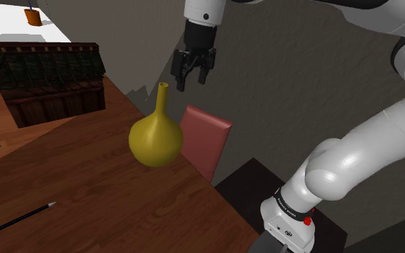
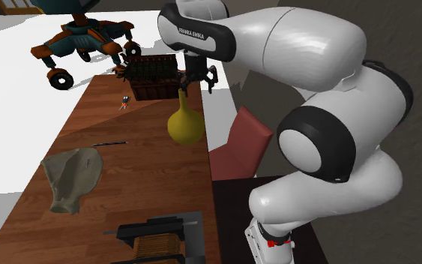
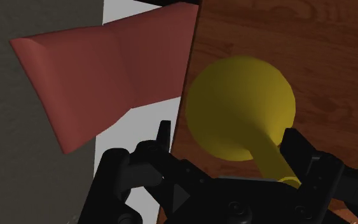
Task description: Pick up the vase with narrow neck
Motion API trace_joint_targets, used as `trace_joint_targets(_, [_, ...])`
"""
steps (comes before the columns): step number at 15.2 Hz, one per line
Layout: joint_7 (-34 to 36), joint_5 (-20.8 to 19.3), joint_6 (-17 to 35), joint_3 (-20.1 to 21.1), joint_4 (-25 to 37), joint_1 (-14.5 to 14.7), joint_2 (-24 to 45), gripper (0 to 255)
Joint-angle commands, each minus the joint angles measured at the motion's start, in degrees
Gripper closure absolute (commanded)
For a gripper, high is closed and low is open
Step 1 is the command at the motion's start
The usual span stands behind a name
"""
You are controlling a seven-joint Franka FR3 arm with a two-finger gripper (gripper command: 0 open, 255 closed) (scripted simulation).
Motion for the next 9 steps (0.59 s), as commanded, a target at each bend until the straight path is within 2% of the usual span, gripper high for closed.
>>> trace_joint_targets(1, [2.60,-1.30,0.05,1.71,4.55,0.36,4.03,0])
trace_joint_targets(5, [8.07,-5.11,-0.82,4.92,14.62,1.93,12.57,0])
trace_joint_targets(9, [8.06,-5.04,1.54,4.84,12.14,2.05,12.39,0])
